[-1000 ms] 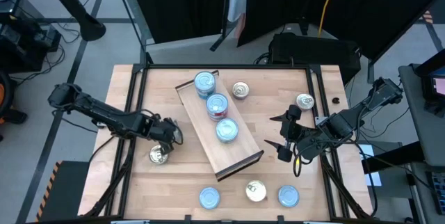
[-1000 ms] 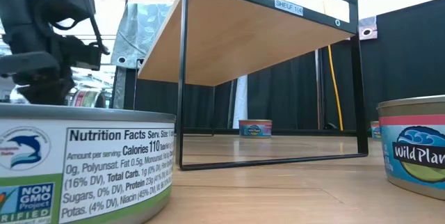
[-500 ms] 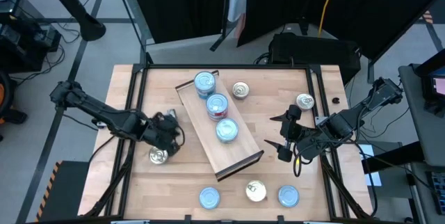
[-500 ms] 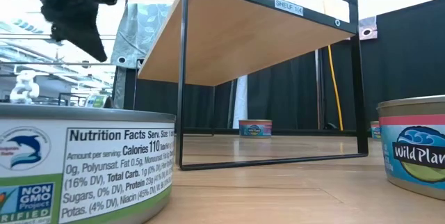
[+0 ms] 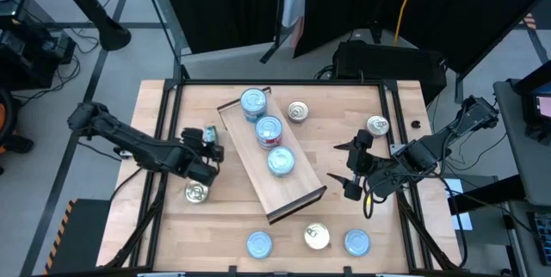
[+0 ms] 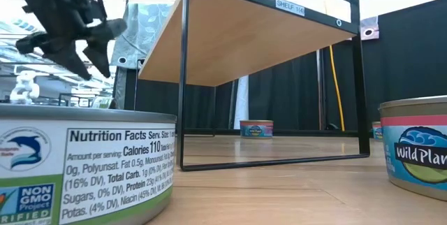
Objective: Stack canned seafood by type on shelf
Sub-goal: Stack the green tuna can on top of the green tuna cans on the shelf
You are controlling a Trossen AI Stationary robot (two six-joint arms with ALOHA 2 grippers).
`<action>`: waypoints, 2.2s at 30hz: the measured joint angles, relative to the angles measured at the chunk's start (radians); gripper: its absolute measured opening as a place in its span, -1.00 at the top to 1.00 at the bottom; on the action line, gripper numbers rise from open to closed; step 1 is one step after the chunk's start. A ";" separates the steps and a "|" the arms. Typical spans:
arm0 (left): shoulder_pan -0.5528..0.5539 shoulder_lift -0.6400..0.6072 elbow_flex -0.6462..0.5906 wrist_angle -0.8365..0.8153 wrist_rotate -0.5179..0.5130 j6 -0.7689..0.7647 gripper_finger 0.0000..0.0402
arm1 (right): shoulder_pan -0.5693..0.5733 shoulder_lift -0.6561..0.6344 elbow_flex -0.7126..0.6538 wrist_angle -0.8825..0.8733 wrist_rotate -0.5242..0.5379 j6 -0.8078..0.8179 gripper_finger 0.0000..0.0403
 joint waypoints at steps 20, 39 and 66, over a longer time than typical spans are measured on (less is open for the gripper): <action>0.129 0.257 0.000 0.075 0.051 -0.062 -0.64 | 0.000 0.000 0.000 -0.004 0.002 -0.001 -0.86; 0.025 0.267 0.060 -0.020 0.166 0.142 0.32 | 0.000 0.000 -0.006 0.014 0.014 -0.050 -0.86; -0.339 0.163 0.686 0.708 -0.134 2.247 0.32 | -0.149 0.201 -0.127 1.279 -0.419 -0.910 -0.86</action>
